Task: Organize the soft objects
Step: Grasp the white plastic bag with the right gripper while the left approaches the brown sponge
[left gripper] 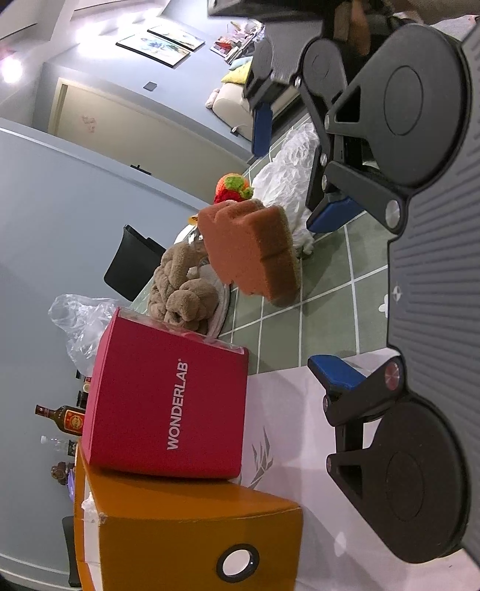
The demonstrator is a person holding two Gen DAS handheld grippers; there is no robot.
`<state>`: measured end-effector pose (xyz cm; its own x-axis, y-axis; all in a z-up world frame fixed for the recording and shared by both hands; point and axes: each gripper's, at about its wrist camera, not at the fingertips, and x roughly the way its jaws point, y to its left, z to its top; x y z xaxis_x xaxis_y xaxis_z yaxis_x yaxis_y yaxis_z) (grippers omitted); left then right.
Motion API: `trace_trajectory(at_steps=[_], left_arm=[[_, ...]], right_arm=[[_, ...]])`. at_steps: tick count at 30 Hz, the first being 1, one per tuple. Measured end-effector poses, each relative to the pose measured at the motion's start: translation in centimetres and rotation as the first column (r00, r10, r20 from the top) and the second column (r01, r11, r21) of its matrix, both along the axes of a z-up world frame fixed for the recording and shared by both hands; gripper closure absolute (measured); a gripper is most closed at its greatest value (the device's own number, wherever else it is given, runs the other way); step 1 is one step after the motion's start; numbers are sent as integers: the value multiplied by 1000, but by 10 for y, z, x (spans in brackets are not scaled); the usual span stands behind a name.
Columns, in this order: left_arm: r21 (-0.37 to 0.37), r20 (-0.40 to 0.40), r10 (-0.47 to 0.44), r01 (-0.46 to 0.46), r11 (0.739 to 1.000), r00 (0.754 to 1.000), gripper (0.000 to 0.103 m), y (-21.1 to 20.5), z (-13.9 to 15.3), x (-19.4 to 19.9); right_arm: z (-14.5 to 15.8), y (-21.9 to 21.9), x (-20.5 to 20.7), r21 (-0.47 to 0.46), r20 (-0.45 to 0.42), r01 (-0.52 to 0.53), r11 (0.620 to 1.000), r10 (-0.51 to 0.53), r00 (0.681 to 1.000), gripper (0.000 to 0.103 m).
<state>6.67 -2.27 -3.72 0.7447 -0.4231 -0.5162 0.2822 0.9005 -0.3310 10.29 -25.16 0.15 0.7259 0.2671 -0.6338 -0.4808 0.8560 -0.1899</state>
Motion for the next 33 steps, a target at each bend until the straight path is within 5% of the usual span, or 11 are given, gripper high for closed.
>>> trace_trajectory(at_steps=[6,12,15,28,31,33], left_arm=[[-4,-9,-2,2,1000,1000,14,1,-1,0],[-4,-9,-3,3,1000,1000,14,1,-1,0],[-6,-7,-3,3,1000,1000,14,1,-1,0],[-22,34,29,-29,999,999,14,5,3,-5],[-22,29,35,-34,999,999,14,6,3,-5],[-24,25,36,-35,999,999,15,7,3,-5]], right_arm=[[-4,0,9,61,-99,-9,998,15,995,30],[1,4,-2,-12,-95,12,1000,-13,995,83],[5,6,-12,-11,-96,5,1000,-6,995,89],[25,14,-76,-20,-115,2,1000,-4,993,89],[22,17,-85,-27,-111,-10,1000,7,994,66],[22,19,-89,-18,-87,-10,1000,9,996,36]])
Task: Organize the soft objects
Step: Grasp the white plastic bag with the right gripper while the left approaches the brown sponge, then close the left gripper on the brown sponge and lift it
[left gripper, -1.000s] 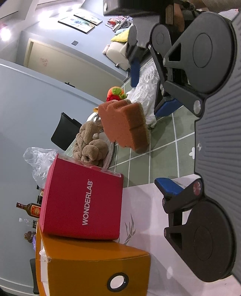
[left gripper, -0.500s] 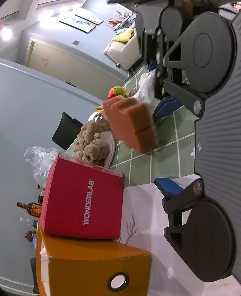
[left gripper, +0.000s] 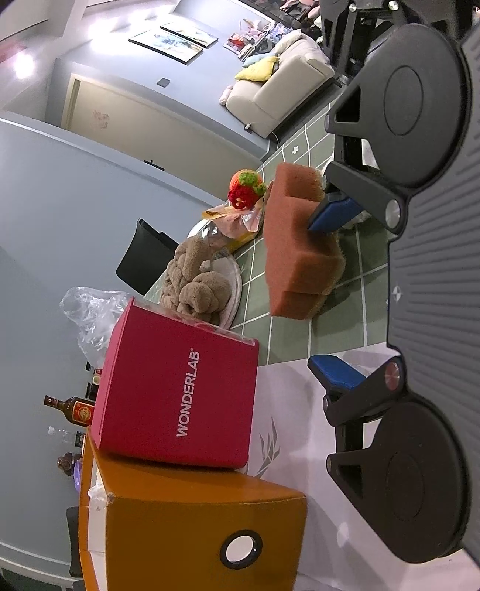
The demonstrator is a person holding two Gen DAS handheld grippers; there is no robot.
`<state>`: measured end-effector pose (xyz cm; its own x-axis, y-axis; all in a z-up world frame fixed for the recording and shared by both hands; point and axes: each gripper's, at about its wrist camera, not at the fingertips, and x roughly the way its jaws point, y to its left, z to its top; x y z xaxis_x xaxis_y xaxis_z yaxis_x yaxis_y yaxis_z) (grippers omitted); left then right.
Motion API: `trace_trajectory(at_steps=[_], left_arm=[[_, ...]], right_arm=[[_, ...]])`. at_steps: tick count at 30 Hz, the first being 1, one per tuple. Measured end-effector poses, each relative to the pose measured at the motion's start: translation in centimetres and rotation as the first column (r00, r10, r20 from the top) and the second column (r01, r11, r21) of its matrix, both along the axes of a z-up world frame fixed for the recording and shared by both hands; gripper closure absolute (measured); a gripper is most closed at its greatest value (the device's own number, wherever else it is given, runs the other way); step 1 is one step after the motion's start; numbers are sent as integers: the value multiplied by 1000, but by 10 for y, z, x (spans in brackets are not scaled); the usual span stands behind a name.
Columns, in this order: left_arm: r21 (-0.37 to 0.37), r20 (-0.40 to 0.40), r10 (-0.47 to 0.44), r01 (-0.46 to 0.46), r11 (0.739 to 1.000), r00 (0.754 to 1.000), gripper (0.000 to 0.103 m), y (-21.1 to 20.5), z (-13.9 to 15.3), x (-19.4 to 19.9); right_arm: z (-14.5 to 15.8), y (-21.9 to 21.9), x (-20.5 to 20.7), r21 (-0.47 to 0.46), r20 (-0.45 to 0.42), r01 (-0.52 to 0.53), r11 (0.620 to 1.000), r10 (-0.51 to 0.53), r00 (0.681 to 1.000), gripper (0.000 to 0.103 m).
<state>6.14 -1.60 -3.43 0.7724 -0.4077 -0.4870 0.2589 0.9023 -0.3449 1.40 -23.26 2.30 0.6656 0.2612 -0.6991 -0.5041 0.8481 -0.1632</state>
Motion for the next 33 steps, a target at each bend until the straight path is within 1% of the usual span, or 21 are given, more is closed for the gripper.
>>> trace_trajectory(at_steps=[2,4,5,6,10,13,14,16,18,23,25,27,29,30,32,33], left_arm=[[-4,-2,0,0,1000,1000,15,0,0,0],[-4,0,2,-2,1000,1000,15,0,0,-1],[-2,2,3,-3,1000,1000,15,-1,1,-1],[-1,7,-4,4,1000,1000,15,-1,1,-1],[-4,18,-26,26,1000,1000,15,-4,1,-2],[-7,8,-29,29,1000,1000,14,-4,0,0],[-8,7,-31,31,999,1000,14,-4,0,0],[-8,4,-36,36,999,999,14,-4,0,0],[-8,0,-42,42,999,999,14,-5,-1,1],[-12,-6,-41,41,999,999,14,-4,-2,3],[-11,-5,-44,44,999,999,15,-4,-2,2],[-9,-4,-47,47,999,999,14,-4,-2,2],[-9,-4,-47,47,999,999,15,-4,-2,2],[-9,-3,-45,45,999,999,15,-4,-2,2],[-9,2,-46,46,999,999,15,-4,-2,1],[-11,4,-54,54,999,999,15,-4,-2,1]], right_arm=[[2,0,-1,29,15,-4,1000,4,1000,34],[4,0,0,49,25,13,999,-14,1000,24],[4,0,2,53,33,23,998,-24,999,15],[4,0,4,59,40,31,998,-33,999,12],[-2,-2,12,69,38,42,997,-45,998,9],[-11,-2,20,48,24,18,999,-19,1000,5],[-13,-3,22,47,18,1,999,-2,1000,3],[-18,-5,26,59,12,-60,996,59,998,3],[-23,-6,31,59,10,-92,994,92,996,3],[-28,-14,48,146,-77,-65,987,77,994,3],[-28,-14,46,146,-69,-70,987,80,994,3],[-28,-13,44,153,-70,-68,986,79,994,7],[-26,-13,41,150,-67,-66,987,76,995,14],[-26,-13,40,148,-66,-58,987,69,995,16],[-24,-15,39,145,-64,-47,988,56,996,25],[-23,-15,38,143,-61,-42,989,52,997,27]])
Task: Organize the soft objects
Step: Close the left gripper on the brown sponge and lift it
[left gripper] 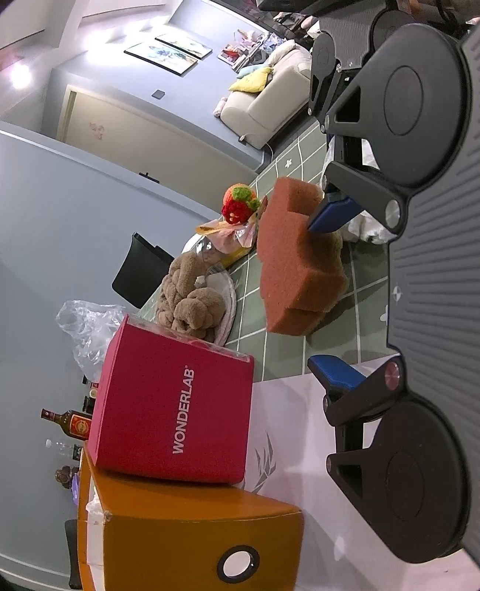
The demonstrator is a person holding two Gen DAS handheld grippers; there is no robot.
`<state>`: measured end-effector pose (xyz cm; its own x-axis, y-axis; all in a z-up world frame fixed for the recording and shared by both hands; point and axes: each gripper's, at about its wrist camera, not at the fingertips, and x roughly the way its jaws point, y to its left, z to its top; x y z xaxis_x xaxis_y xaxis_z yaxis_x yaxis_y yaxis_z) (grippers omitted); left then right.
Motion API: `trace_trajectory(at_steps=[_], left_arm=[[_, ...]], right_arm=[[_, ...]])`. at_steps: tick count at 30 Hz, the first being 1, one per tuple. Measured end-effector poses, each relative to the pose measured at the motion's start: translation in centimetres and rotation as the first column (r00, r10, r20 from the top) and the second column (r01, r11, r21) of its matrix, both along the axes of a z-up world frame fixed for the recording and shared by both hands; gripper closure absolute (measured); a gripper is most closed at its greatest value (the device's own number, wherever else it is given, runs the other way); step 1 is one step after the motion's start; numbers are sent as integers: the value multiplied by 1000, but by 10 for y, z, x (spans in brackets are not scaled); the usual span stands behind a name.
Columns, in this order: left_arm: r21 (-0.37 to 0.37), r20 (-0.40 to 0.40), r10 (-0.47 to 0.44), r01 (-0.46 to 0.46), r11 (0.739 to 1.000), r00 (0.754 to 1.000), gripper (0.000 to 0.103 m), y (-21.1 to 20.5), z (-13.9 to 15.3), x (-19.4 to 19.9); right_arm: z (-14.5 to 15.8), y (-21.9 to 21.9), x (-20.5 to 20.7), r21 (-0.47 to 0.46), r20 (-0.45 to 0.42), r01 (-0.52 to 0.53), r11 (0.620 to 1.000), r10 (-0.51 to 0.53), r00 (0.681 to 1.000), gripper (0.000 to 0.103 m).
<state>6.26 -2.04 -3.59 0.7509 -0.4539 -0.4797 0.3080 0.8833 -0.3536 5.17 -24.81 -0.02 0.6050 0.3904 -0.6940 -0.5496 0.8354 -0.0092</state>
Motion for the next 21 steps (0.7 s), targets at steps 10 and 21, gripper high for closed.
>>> trace_trajectory(at_steps=[10,21], left_arm=[[108,54,-130,123,986,990,14,-27,7,-8],[322,95,-132,94,942,987,12,-57,10,-4]], right_arm=[[-3,-6,-9,28,49,7,1000,-8,999,36],[-8,-14,-13,70,94,-12,997,5,996,37]])
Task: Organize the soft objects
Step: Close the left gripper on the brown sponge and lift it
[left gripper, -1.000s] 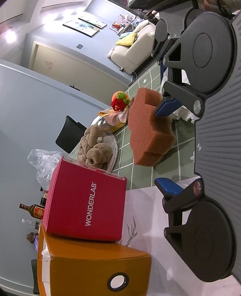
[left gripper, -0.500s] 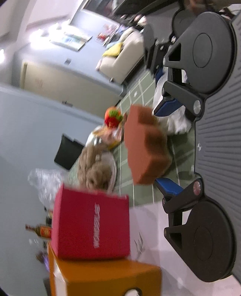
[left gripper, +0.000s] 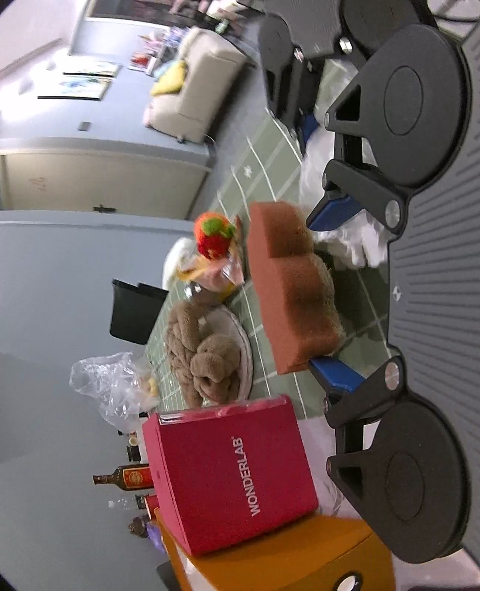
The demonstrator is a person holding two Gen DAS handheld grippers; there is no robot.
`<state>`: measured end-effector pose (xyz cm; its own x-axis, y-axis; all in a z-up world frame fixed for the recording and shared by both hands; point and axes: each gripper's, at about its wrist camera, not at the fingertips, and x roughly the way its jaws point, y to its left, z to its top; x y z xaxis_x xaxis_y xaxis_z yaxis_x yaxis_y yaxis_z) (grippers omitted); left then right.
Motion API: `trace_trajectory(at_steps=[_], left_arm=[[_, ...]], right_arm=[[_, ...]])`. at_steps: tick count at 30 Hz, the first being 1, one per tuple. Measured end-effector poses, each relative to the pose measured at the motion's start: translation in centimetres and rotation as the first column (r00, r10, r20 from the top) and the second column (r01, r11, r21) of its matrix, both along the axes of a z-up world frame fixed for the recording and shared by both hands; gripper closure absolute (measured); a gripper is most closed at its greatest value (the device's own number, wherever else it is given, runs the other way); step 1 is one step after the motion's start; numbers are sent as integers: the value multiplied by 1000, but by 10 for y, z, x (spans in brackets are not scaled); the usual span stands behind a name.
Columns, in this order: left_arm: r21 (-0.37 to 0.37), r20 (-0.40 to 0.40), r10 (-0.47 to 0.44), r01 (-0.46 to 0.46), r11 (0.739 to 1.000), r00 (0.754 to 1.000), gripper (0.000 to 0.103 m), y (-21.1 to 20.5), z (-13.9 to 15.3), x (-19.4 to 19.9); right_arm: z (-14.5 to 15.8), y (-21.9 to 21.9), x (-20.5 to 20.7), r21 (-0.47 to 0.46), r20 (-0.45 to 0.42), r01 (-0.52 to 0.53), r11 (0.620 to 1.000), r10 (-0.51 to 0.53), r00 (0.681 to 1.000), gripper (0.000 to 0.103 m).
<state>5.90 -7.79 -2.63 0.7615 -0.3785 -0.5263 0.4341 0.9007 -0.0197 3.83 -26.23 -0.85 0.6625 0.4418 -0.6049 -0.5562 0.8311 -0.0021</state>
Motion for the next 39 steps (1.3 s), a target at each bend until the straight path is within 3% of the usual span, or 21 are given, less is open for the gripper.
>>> trace_trajectory(at_steps=[6,10,12,15,19,22,27,30,31,35,37,39], left_arm=[[-37,-42,28,-30,999,999,11,7,-3,8],[169,86,45,-59,984,995,11,-6,-2,-6],[285,143,-2,-40,958,990,11,-13,-2,-16],[457,210,-113,5,890,971,11,-23,-8,-29],[585,256,-225,35,810,940,12,-31,-24,-37],[605,277,-242,27,796,930,12,-34,-28,-35],[603,261,-246,41,796,933,12,-36,-26,-19],[618,277,-283,55,784,918,14,-37,-29,-16],[615,273,-284,60,786,919,17,-37,-29,-15],[610,258,-291,79,788,921,46,-41,-32,-15],[624,273,-294,64,779,916,50,-44,-36,-16],[616,268,-282,61,785,921,50,-45,-36,-15]], right_arm=[[0,0,-1,-1,2,0,1000,0,1000,37],[0,0,-1,-2,3,0,1000,0,1000,37],[0,0,-1,0,3,1,1000,-1,1000,36],[0,0,-3,1,6,2,1000,-2,1000,36],[-1,-1,-4,3,10,3,1000,-3,1000,36],[-1,-1,-4,3,11,3,1000,-3,1000,36],[-1,-1,-4,3,10,3,1000,-3,1000,36],[-1,-3,-3,10,8,9,1000,-9,1000,37],[-1,-3,-4,11,8,13,1000,-13,1000,38],[-1,-3,-5,10,13,21,1000,-21,1000,40],[-1,-3,-5,9,15,25,1000,-26,1000,41],[-1,-3,-5,10,16,27,1000,-27,1000,42]])
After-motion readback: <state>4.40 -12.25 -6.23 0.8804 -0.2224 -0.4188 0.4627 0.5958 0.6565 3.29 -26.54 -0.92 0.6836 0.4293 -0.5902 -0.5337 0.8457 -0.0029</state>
